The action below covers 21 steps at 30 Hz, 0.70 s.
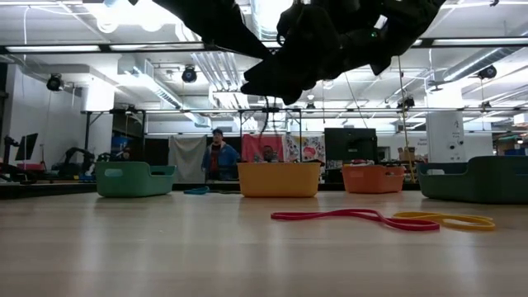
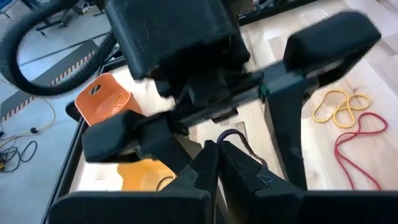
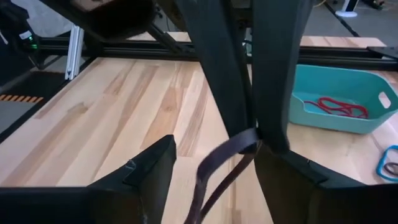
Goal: Sort rubber bands into baskets
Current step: Put the black rubberband into the yellow bin
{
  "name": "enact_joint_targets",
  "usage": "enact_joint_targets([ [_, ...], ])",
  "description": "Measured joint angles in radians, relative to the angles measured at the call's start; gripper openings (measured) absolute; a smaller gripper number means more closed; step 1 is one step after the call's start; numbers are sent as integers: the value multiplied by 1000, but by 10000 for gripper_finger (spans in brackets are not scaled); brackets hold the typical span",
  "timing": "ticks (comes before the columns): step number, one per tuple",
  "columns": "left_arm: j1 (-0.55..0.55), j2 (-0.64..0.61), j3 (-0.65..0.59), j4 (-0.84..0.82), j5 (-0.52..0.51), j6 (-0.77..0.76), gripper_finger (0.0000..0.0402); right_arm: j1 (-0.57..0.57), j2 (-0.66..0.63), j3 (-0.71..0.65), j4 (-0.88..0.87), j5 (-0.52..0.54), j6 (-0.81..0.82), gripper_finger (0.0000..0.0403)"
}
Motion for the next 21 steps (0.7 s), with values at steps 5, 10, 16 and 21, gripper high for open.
enact_joint_targets([
  [5, 0, 0, 0, 33, -1, -21, 0, 0, 3, 0, 1, 0, 0, 158],
  [10, 1, -2, 0, 24, -5, -49, 8, 0, 4, 0, 0, 2, 0, 76],
  [16, 1, -4, 0, -33, -9, -62, 59, 0, 4, 0, -13, 3, -3, 14],
  [21, 1, -5, 0, -97, -22, -66, 103, 0, 4, 0, -19, 3, 0, 12],
])
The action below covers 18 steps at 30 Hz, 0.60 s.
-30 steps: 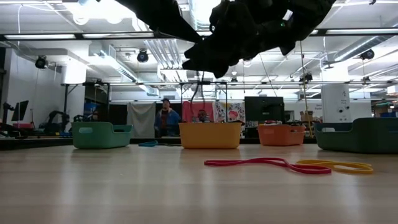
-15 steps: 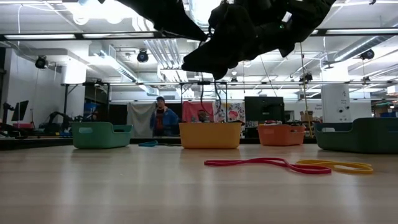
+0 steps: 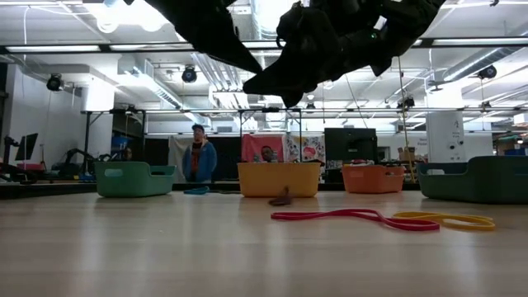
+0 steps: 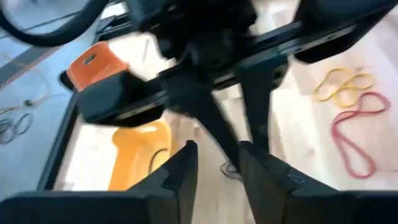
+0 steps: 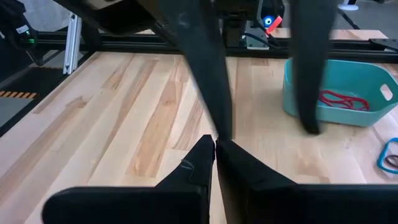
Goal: Sort rubber bands into baskets
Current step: Put the black rubberband into the yellow bin
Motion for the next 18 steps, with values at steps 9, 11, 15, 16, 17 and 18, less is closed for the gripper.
enact_joint_targets([
  [9, 0, -21, 0, -143, -84, -48, 139, -1, 3, 1, -217, 10, -44, 13],
  [11, 0, -21, 0, -178, -83, -69, 140, -1, 14, 1, -273, 34, -40, 13],
  [15, -2, -21, 0, -216, -83, -110, 137, 12, 46, 1, -332, 58, -60, 14],
  [16, -2, -21, -1, -217, -82, -115, 137, 17, 53, 1, -340, 56, -69, 16],
  [17, -3, -21, -2, -221, -79, -119, 137, 23, 64, 1, -347, 54, -77, 21],
  [18, -4, -21, -4, -222, -72, -120, 137, 26, 74, 1, -348, 53, -79, 28],
])
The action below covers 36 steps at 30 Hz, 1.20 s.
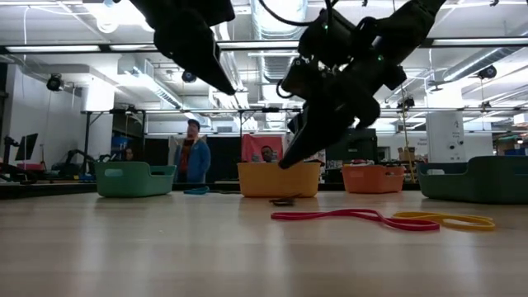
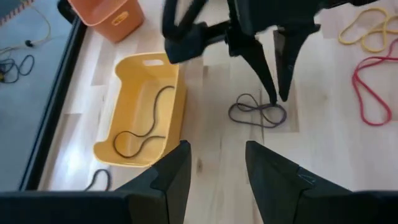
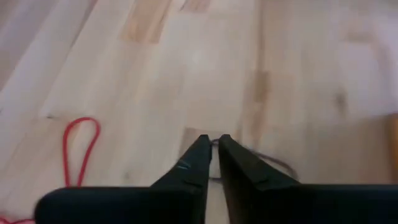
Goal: Sort rubber bands into baskets
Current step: Put the black rubberband into the yellow bin
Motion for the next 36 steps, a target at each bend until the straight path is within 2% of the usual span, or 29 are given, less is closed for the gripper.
enact_joint_targets([
  [3, -5, 0, -4, -1, 10, 0, 137, 1, 23, 0, 0, -1, 21, 61],
  [7, -17, 0, -21, 18, 12, 0, 137, -1, 49, 0, 2, 11, 36, 127],
  [12, -41, -19, -127, 201, 42, 7, 137, 0, 93, 0, 28, 52, -12, 200],
  [15, -52, -45, -199, 310, 45, -6, 137, 0, 130, 1, 36, 67, -57, 225],
  [18, -54, -80, -252, 377, 43, -39, 136, 0, 168, 19, 38, 67, -49, 232],
  [21, -54, -116, -292, 423, 43, -60, 136, 0, 193, 32, 37, 70, -34, 219],
  [24, -55, -150, -314, 434, 38, -79, 136, 0, 201, 39, 38, 80, -34, 186],
  [32, -55, -193, -333, 433, 32, -92, 136, 0, 200, 40, 43, 87, -58, 30],
  [36, -54, -194, -336, 432, 31, -92, 136, 0, 194, 47, 35, 90, -66, 13],
])
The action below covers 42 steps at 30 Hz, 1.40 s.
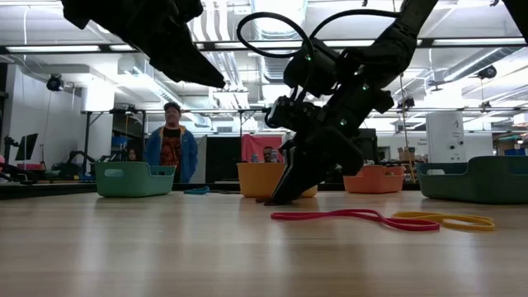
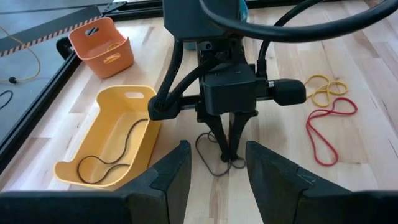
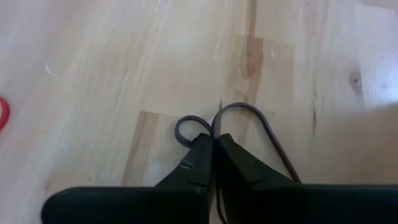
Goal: Sort rubber bands into baskets
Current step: Put the black rubberband into the yellow bin
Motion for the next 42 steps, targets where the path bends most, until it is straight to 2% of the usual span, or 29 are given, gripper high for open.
enact_joint_targets([
  [6, 0, 4, -1, -2, 0, 0, 136, 0, -67, 8, -40, -3, -22, 9],
  [16, 0, 4, -3, -4, -1, 25, 136, -8, -285, 13, -20, 4, -101, 9],
  [22, 0, 4, -3, -3, -18, 34, 136, -56, -352, 24, -16, 106, -156, 9],
  [28, 0, 5, -2, -4, -92, 41, 136, -159, -325, 38, -8, 131, -146, 9],
  [34, 0, -21, -2, -16, -144, 65, 136, -251, -226, 37, 13, 130, -31, 9],
  [42, 1, -35, 0, -64, -178, 57, 136, -280, -138, 37, 40, 127, 82, 34],
])
